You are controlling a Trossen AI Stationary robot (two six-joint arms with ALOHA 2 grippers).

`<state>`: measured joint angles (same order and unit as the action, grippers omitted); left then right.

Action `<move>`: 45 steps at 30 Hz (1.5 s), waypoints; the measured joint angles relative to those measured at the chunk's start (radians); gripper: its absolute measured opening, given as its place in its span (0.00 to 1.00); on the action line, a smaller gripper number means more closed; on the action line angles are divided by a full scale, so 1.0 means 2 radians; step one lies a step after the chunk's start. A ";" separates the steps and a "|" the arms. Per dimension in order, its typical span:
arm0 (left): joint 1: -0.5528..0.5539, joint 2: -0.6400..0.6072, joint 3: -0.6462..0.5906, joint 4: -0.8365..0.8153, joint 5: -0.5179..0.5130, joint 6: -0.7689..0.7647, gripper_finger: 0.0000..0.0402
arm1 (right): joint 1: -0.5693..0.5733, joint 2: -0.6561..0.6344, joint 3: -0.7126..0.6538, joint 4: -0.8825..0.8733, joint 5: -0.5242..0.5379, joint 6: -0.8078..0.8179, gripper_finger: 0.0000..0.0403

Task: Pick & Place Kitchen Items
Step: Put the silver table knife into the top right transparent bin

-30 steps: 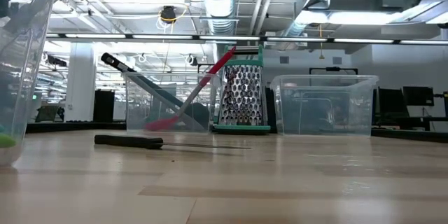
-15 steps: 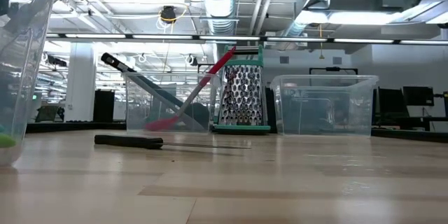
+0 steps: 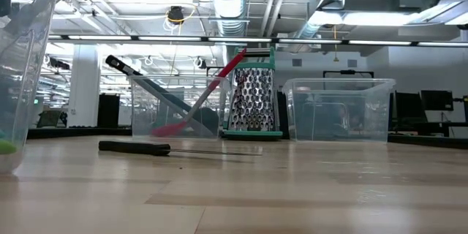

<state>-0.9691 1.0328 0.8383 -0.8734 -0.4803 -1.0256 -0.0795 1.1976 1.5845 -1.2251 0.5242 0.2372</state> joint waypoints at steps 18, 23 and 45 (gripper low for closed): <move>0.000 0.000 0.000 0.000 -0.026 0.000 0.76 | -0.151 0.049 -0.003 -0.174 -0.017 -0.053 0.16; 0.000 0.000 0.000 0.001 -0.026 0.000 0.76 | -0.192 0.095 -0.003 -0.173 -0.031 -0.127 0.16; 0.000 0.000 0.000 0.003 -0.030 -0.001 0.76 | -0.297 0.203 -0.004 -0.173 -0.081 -0.292 0.16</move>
<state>-0.9691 1.0332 0.8383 -0.8677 -0.5394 -1.0283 -0.6742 1.6040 1.5772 -1.5715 0.3630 -0.3458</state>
